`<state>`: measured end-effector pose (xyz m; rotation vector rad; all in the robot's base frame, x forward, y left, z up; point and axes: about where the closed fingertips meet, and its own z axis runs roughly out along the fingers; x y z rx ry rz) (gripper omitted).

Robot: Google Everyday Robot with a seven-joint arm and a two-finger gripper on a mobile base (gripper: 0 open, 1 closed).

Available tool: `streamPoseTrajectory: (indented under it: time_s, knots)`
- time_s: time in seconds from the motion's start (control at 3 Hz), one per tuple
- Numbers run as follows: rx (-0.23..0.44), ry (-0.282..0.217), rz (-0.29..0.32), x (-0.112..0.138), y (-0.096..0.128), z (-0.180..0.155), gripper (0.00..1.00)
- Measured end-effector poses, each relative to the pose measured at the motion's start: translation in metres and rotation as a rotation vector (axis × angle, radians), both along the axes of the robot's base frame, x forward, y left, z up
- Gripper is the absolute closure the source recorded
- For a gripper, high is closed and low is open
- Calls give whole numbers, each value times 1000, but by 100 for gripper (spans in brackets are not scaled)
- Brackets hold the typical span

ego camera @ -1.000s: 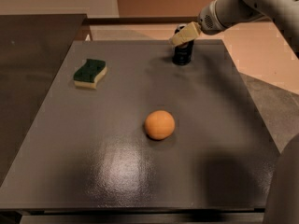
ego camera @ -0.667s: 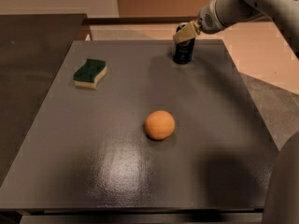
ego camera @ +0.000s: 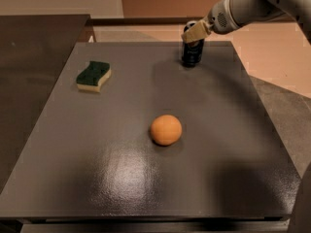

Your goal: Move pepsi can near orange

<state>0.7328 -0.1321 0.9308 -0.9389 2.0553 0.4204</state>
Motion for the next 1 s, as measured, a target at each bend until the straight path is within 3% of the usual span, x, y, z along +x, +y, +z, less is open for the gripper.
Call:
streamPoseTrajectory:
  time_s: [0.33,1.0]
  knots:
    - [-6,-11,84,-27,-4,7,100]
    - [-28,-25,299,-103,0,16,100]
